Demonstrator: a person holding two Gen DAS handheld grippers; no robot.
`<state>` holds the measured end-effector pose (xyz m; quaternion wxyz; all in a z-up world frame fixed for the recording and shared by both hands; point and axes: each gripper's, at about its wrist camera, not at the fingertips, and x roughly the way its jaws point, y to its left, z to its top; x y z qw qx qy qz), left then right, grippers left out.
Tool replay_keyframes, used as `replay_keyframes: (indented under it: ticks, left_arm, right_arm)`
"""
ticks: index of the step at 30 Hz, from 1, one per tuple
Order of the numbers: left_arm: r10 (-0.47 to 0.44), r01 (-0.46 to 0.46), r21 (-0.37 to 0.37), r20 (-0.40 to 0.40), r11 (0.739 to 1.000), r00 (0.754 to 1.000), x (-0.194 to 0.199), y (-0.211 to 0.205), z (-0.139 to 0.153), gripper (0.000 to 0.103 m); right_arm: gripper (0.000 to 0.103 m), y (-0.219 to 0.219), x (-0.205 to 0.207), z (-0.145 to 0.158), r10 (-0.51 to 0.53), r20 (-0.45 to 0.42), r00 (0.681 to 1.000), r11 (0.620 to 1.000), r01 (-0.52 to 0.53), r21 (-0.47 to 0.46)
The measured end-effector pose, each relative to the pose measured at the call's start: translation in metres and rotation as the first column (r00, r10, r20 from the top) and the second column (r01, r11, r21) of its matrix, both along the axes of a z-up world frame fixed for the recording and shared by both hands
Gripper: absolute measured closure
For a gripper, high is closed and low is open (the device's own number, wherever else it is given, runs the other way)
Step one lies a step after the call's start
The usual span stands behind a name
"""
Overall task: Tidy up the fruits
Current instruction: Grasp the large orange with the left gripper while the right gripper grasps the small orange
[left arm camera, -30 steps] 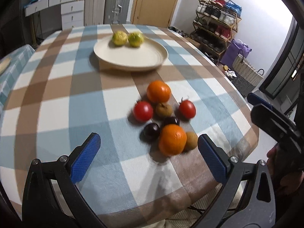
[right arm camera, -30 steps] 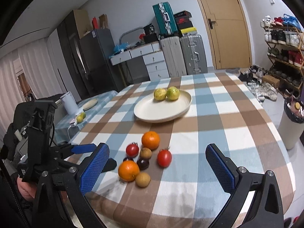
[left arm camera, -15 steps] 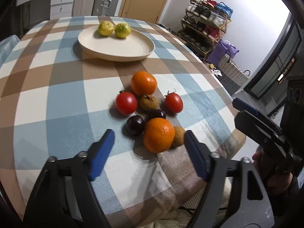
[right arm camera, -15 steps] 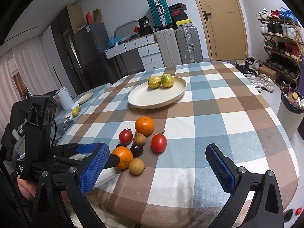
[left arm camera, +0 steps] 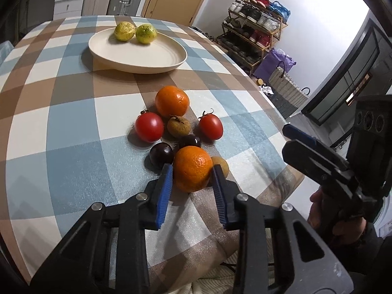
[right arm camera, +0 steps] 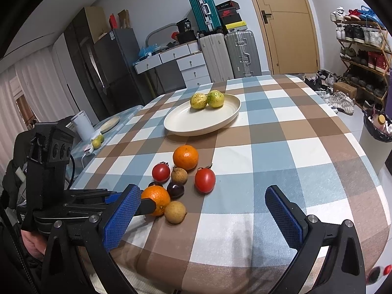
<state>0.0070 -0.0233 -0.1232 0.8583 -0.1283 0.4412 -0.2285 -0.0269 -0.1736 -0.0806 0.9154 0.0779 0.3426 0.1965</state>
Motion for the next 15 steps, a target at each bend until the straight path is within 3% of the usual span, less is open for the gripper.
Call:
replay_keyframes:
  ticks: [6, 8, 9, 12, 15]
  left_arm:
    - [0.001, 0.0, -0.03, 0.015, 1.0, 1.0, -0.005, 0.01, 0.004, 0.075]
    - [-0.019, 0.022, -0.061, 0.039, 0.998, 0.999, -0.006, 0.016, 0.009, 0.081]
    - [-0.025, 0.028, -0.068, 0.05, 0.997, 0.998, -0.007, 0.017, 0.011, 0.096]
    - [-0.019, 0.026, -0.087, 0.085, 0.996, 0.996, -0.007, 0.029, 0.019, 0.097]
    - [-0.007, 0.012, -0.104, 0.054, 0.994, 0.999, -0.004, 0.036, 0.011, 0.097]
  right_arm:
    - [0.0, 0.001, 0.005, -0.002, -0.003, -0.011, 1.0, 1.0, 0.003, -0.006]
    - [0.0, 0.002, 0.009, -0.001, 0.001, -0.012, 1.0, 1.0, -0.001, -0.013]
    - [0.0, 0.002, 0.011, 0.0, 0.0, -0.012, 1.0, 1.0, -0.001, -0.015]
    - [0.0, 0.003, 0.02, 0.004, 0.007, -0.016, 1.0, 1.0, -0.007, -0.005]
    - [0.0, 0.006, 0.032, 0.005, 0.004, -0.027, 1.0, 1.0, -0.004, 0.008]
